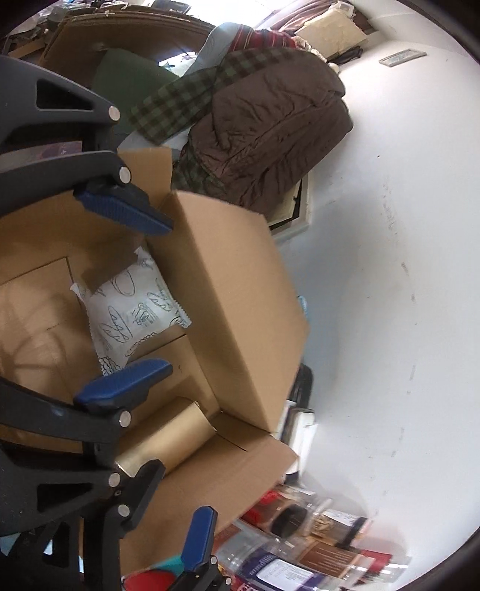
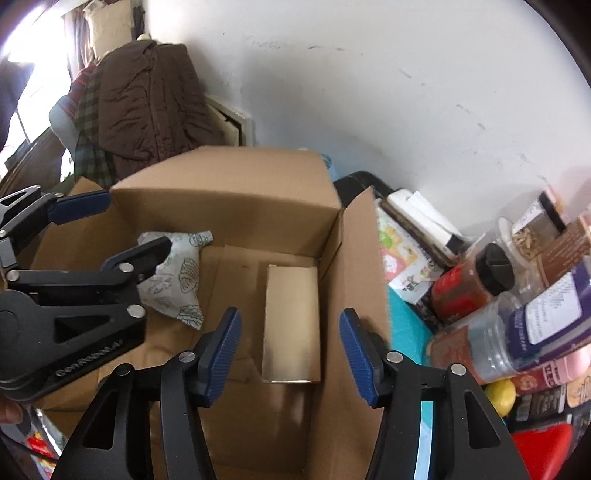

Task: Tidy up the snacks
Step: 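Lower the bread bag into the box with the left tool while the right tool releases the gold box, then withdraw both open tools from the box back over the table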

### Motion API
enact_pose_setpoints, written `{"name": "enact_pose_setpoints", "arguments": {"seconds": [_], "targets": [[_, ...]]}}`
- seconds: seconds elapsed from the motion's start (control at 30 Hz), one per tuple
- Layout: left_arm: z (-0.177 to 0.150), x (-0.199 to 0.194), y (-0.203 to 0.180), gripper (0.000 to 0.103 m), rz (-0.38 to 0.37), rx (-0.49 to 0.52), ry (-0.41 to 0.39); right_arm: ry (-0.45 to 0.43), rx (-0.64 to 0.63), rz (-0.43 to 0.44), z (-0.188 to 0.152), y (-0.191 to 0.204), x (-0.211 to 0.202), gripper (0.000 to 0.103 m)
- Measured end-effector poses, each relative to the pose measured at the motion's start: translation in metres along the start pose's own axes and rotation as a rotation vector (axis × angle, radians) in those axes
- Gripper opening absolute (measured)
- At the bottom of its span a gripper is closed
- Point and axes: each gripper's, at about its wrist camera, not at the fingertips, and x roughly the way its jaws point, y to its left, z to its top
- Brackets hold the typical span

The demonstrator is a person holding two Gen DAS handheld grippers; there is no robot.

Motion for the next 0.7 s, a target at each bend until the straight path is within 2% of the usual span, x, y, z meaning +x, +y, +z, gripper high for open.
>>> {"name": "enact_pose_setpoints", "arguments": {"seconds": [0.3,0.63,0.7], "targets": [[0.010,-0.056,0.003,0.070,-0.021,-0.006,-0.082,-0.103,0.010,-0.010,0.010,-0.003,-0.053,0.055],[0.009,-0.128,0.006,0.070,-0.020,-0.013,-0.197,-0.224,0.011,-0.026,0.004,0.001,-0.117,0.055],[0.006,-0.142,0.008,0.070,-0.022,-0.016,-0.217,-0.245,0.015,-0.022,0.001,0.001,-0.127,0.061]]}}
